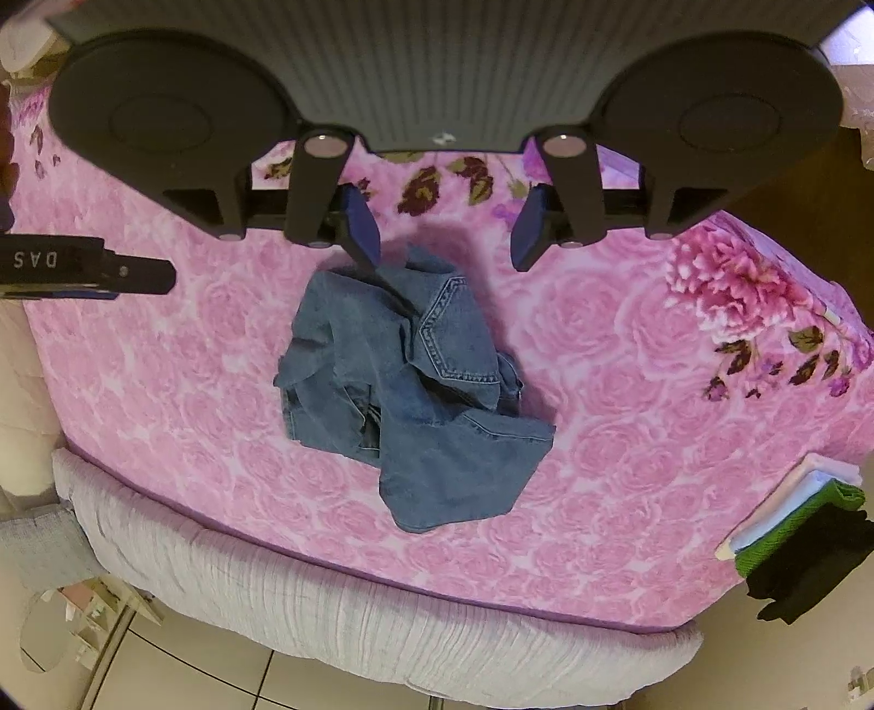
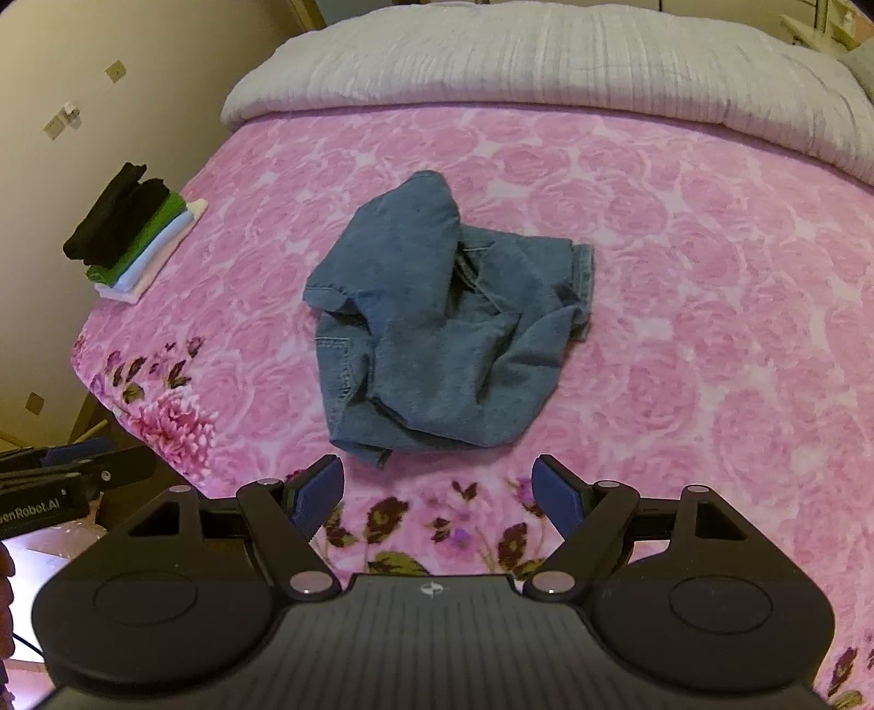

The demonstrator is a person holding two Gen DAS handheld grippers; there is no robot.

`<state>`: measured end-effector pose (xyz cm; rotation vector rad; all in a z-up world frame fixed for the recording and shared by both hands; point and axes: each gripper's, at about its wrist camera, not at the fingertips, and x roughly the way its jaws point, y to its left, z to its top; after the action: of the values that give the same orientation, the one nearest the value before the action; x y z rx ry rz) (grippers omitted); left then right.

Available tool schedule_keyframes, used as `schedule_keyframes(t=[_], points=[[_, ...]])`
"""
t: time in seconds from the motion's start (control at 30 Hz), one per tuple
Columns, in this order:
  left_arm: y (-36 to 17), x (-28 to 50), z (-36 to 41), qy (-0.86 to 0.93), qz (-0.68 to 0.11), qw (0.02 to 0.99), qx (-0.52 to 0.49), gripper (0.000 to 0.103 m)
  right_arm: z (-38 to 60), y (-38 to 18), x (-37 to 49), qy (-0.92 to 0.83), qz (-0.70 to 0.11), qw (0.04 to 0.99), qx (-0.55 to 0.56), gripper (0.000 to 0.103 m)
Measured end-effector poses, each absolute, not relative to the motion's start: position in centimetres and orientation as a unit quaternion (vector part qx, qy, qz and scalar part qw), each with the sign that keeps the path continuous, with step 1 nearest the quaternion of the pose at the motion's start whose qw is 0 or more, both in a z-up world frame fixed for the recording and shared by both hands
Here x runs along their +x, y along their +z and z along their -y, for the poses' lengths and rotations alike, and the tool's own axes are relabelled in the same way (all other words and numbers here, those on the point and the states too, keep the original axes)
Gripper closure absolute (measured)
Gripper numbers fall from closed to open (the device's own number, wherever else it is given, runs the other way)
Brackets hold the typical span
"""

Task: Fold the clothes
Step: 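Move both open grippers toward the crumpled jeans on the bed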

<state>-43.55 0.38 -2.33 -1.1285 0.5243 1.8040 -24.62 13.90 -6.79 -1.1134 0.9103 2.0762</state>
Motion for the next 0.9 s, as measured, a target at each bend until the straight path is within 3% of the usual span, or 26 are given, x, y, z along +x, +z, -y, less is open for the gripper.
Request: schedule_keyframes(t=[0.53, 0.9], points=[[-2.9, -52.9, -2.0, 0.667, -0.264, 0.549, -0.429, 0.049, -10.7, -6.5, -32.6, 0.753, -0.374, 0.379, -0.387, 0.021], [-7.4, -56.8, -3.4, 0.627, -0.258, 0.550, -0.488, 0.047, -10.4, -10.0, -30.9, 0.684, -0.430, 0.433, -0.400, 0.020]])
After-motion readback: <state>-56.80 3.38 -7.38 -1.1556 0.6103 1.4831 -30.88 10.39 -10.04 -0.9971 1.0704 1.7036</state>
